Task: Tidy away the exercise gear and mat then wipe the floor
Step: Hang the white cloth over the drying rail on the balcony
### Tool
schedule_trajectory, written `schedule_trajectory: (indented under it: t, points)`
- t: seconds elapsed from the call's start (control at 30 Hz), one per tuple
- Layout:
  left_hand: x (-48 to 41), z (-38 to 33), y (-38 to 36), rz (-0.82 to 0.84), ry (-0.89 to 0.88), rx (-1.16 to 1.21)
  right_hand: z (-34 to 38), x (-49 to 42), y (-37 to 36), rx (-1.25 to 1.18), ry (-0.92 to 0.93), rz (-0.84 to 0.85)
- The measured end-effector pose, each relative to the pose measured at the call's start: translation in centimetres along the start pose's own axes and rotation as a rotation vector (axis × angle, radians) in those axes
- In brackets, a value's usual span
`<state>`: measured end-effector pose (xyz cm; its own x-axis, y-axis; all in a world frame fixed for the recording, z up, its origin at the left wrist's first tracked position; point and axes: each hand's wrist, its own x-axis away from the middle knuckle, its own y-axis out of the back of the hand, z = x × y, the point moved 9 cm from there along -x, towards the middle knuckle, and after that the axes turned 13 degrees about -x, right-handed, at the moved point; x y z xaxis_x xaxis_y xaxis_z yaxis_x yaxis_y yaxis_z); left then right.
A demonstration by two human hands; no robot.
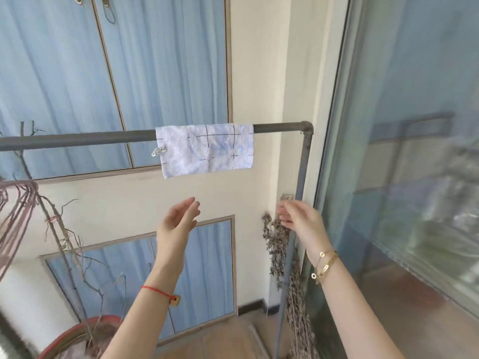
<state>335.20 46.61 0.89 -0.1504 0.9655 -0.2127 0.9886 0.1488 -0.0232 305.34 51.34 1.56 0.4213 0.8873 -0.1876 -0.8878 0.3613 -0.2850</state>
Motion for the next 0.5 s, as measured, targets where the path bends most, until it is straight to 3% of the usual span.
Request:
schedule_trajectory:
  t: [0.5]
  points:
    - [19.7, -2.5, -13.3, 0.711, 0.014, 0.095, 6.8, 25.4, 16.8, 0.097, 0.141, -0.526]
